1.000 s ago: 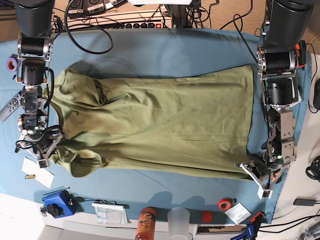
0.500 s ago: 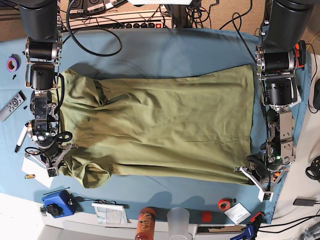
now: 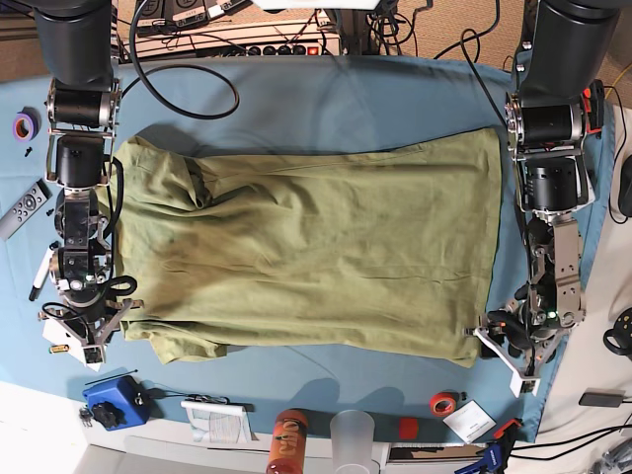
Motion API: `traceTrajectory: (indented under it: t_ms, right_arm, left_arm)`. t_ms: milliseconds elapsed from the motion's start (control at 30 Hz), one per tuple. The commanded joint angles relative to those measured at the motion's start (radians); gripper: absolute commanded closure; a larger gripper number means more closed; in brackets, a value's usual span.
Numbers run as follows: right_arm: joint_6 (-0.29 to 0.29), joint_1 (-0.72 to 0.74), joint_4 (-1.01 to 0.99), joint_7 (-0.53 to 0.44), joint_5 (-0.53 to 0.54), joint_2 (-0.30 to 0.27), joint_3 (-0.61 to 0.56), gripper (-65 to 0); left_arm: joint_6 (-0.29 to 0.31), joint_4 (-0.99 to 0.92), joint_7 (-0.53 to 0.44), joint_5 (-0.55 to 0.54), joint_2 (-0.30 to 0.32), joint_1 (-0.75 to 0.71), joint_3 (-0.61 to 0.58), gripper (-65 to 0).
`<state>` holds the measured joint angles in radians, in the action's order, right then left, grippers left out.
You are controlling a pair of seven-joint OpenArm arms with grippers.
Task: Layout the t-shirt on the table in an organized manner, then fold the t-shirt properly
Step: 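Pull the hem corners apart with both grippers to spread the shirt, then open both grippers and lift them away from the shirt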
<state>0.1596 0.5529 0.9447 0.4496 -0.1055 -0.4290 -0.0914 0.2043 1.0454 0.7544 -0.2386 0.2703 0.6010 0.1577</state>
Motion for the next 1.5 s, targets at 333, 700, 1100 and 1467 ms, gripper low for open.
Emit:
traceTrajectory:
  t_ms: [333,700,1100,1467]
  right_arm:
    - [0.171,-0.223,0.489,0.159,0.203,-0.05,0.181,-16.1]
    - [0.438,-0.526,0.755,0.402,0.56,-0.05,0.479,-16.1]
    - [0.499,-0.819,0.783,0.441,0.64,-0.042,0.601,-16.1]
    - [0.499,-0.932,0.783,0.484,0.697,0.03,0.601,-16.1]
  left_arm:
    - [0.055,0.412,0.236,-0.136,0.013,-0.099,0.005,-28.3]
    - [0.064,0.814,0.274,-0.197,0.013,-0.498,0.179,-28.3]
    - [0.192,0.989,0.278,-0.278,0.013,-0.838,0.529,-28.3]
    - [0.217,0.989,0.278,-0.324,0.013,-0.959,0.745,-28.3]
